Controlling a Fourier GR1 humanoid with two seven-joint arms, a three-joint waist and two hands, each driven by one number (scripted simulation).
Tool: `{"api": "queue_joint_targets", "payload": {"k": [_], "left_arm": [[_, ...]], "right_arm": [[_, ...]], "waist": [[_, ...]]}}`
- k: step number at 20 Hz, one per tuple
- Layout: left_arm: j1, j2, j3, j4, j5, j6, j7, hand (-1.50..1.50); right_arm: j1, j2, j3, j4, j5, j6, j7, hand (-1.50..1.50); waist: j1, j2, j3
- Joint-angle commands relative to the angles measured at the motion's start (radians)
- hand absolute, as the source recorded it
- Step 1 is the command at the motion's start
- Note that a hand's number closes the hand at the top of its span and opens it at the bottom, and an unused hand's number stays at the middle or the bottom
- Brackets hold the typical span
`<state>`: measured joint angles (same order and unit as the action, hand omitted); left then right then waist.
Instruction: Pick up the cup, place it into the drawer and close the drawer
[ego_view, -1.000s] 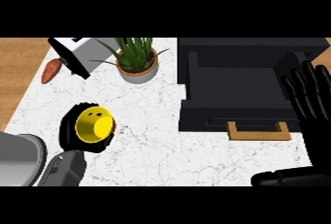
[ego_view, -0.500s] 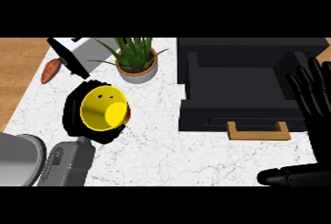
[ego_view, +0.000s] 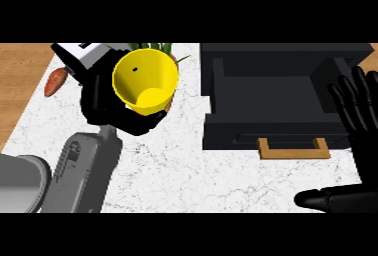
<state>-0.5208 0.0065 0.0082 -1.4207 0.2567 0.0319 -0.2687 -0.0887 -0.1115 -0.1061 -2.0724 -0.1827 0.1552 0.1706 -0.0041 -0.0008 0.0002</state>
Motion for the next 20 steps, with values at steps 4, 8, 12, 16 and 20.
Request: {"api": "queue_joint_targets", "payload": {"k": [4, 8, 12, 16, 20], "left_arm": [[-0.153, 0.020, -0.024, 0.014, -0.038, 0.078, 0.135, 1.50], [-0.292, -0.006, -0.066, 0.149, -0.054, 0.173, 0.118, 1.50], [-0.423, -0.006, -0.019, 0.325, -0.061, 0.161, 0.085, 1.50], [-0.484, -0.006, -0.039, 0.381, -0.084, 0.198, 0.125, 1.50], [-0.597, -0.006, -0.113, 0.571, 0.019, 0.280, 0.035, 1.50]], "right_arm": [[0.021, 0.045, 0.052, -0.020, 0.051, -0.036, -0.001, -1.50], [0.008, 0.046, 0.053, 0.009, 0.062, -0.036, -0.013, -1.50], [0.021, 0.030, 0.049, -0.035, 0.022, -0.017, 0.029, -1.50], [-0.012, -0.020, -0.020, -0.027, -0.019, 0.000, 0.049, -1.50], [-0.005, 0.011, 0.019, -0.003, 0.015, -0.003, 0.002, -1.50]], "waist": [[0.000, 0.000, 0.000], [-0.004, 0.001, 0.000], [-0.011, 0.003, 0.000], [-0.011, 0.003, 0.000], [-0.030, 0.007, 0.000]]}}
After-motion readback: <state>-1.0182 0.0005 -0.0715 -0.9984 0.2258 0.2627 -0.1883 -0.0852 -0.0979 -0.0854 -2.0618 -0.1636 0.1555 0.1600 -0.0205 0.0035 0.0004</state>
